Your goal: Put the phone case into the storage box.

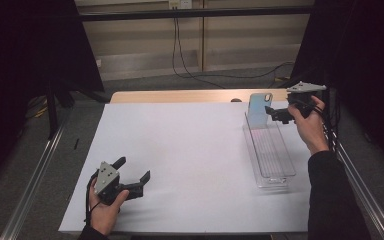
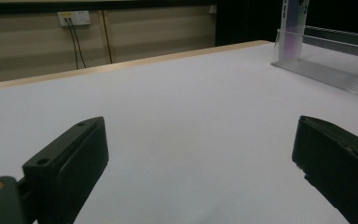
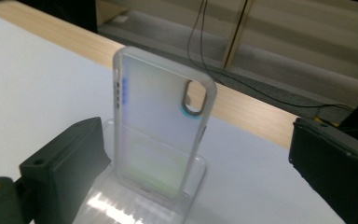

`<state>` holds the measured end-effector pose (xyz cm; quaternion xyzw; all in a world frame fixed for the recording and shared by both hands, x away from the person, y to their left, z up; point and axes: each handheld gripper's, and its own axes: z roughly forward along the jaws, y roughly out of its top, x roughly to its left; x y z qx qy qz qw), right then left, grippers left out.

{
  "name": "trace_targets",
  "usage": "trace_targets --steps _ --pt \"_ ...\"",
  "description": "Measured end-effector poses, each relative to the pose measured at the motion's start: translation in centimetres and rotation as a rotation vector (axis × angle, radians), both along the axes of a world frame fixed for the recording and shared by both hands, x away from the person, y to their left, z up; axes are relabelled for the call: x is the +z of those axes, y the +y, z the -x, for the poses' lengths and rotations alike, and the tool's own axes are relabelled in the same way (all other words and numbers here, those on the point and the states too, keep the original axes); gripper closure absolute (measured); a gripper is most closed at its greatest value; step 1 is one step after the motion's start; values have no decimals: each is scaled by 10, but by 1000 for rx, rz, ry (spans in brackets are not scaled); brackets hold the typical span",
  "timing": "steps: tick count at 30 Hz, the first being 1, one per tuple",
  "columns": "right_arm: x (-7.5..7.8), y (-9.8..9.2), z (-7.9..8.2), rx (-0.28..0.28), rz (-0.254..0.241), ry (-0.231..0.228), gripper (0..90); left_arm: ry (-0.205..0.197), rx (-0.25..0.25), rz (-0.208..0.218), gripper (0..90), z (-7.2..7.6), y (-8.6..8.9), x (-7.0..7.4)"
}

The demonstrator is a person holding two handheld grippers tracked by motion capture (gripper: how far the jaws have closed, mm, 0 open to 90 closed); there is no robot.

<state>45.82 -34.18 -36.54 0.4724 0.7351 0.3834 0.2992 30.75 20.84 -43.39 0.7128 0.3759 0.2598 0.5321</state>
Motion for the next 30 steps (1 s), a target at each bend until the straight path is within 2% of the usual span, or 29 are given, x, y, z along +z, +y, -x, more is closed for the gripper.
trace_targets --steps 2,3,10,13,15,17,30 --pt "0 -1 2 -2 -48 3 25 -2 2 9 36 0 0 0" --pt "0 -1 3 -3 -53 1 25 -1 2 9 36 0 1 0" --pt "-5 -4 11 -32 -53 -35 24 6 12 6 36 0 1 0" --pt "-6 -5 15 -26 -50 -45 23 14 18 25 41 -1 2 0" --pt "-7 -6 18 -37 -41 -49 23 10 17 23 40 -1 2 0" --pt "-8 -7 20 -32 -64 -51 20 7 12 19 40 0 3 0" --pt "-9 -6 37 -50 -110 -91 9 -2 14 17 38 0 4 1"
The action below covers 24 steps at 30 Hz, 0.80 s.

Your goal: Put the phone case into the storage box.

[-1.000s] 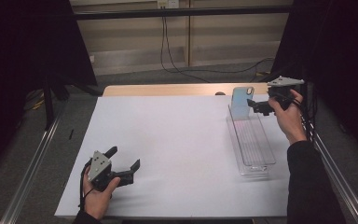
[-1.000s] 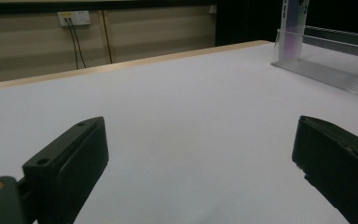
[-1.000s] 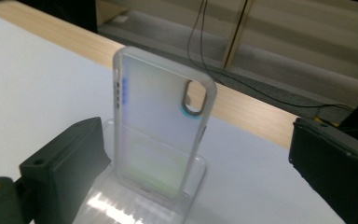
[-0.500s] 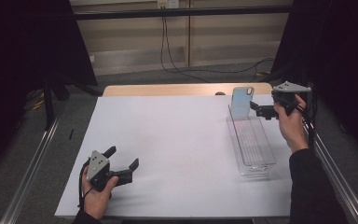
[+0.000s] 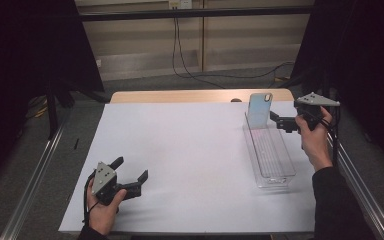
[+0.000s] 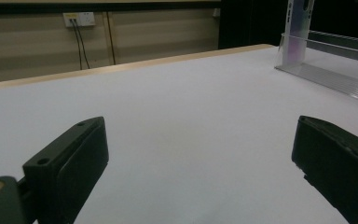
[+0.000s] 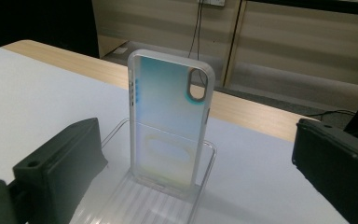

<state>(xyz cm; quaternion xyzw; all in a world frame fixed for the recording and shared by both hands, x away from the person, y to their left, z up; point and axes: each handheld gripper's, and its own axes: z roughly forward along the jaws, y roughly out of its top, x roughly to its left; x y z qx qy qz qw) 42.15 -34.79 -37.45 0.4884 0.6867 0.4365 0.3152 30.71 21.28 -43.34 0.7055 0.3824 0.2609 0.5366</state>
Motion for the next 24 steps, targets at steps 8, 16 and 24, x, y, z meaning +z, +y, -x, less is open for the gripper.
trace_targets --steps 8,16,24 --pt "-1 -5 13 -18 -27 -33 10 -5 6 1 38 0 2 1" --pt "-7 -8 27 -20 -49 -55 9 -29 15 10 40 3 3 4" --pt "-13 -10 42 -25 -67 -94 2 -33 16 13 41 3 3 4"
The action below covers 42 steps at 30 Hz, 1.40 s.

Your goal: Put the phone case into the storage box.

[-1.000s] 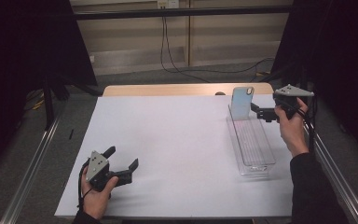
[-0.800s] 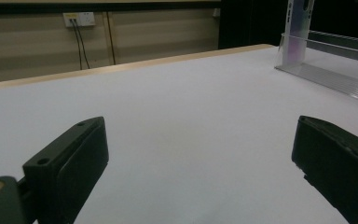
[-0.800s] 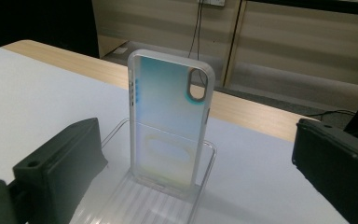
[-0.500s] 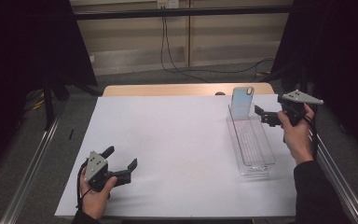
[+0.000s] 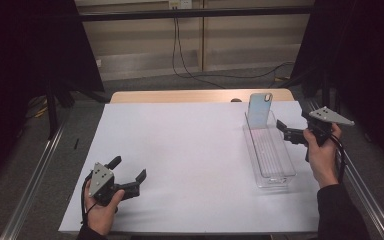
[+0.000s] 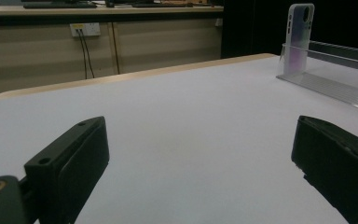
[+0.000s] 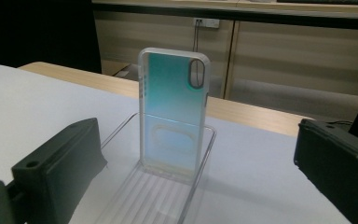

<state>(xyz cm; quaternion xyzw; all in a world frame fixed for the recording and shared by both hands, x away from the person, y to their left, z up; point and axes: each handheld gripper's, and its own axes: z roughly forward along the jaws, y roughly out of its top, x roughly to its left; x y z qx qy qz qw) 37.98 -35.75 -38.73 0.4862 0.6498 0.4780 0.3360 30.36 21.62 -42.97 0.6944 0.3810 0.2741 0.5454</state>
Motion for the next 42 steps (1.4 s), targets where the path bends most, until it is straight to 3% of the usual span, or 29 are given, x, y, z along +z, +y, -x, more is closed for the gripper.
trace_targets --steps 18,31,34,42 --pt "-6 5 39 -2 -21 -41 5 -4 10 4 39 3 3 1" --pt "-7 12 64 -9 9 -66 6 -6 10 11 39 6 4 1" --pt "-8 12 70 -24 23 -102 9 -7 22 19 39 7 7 2" --pt "-13 11 89 -53 4 -103 6 -9 26 14 39 11 13 2"
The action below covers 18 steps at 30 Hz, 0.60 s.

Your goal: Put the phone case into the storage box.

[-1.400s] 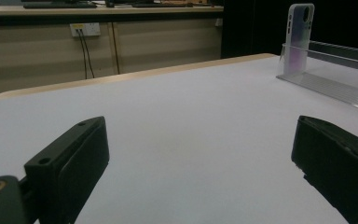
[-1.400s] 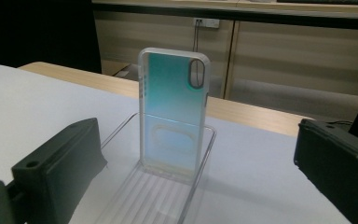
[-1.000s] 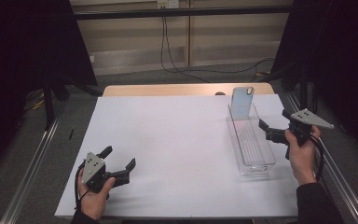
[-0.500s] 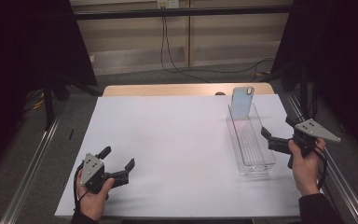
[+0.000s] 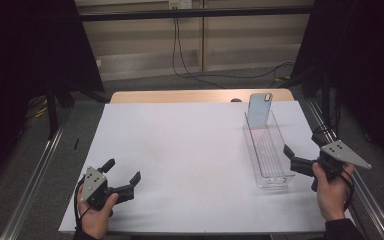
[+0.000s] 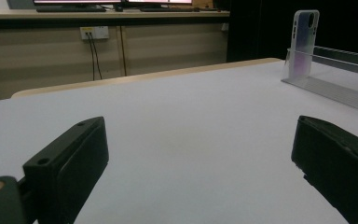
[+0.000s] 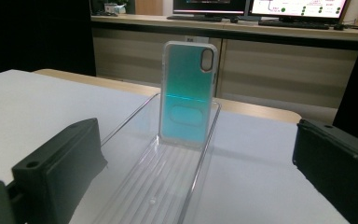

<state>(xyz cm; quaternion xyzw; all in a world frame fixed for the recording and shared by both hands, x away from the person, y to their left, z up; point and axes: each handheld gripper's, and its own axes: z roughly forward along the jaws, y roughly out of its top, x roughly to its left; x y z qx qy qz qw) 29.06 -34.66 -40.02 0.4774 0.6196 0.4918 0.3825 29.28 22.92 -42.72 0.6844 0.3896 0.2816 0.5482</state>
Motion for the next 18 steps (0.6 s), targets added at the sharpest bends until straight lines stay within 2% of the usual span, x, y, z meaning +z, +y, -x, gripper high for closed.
trace_targets --steps 4,10,18 --pt "-5 4 8 -16 16 7 5 3 18 2 39 2 5 1" --pt "-8 8 24 -36 -21 -4 2 4 27 2 38 6 9 0" --pt "-15 10 41 -75 -24 10 0 7 29 -5 39 10 12 0"
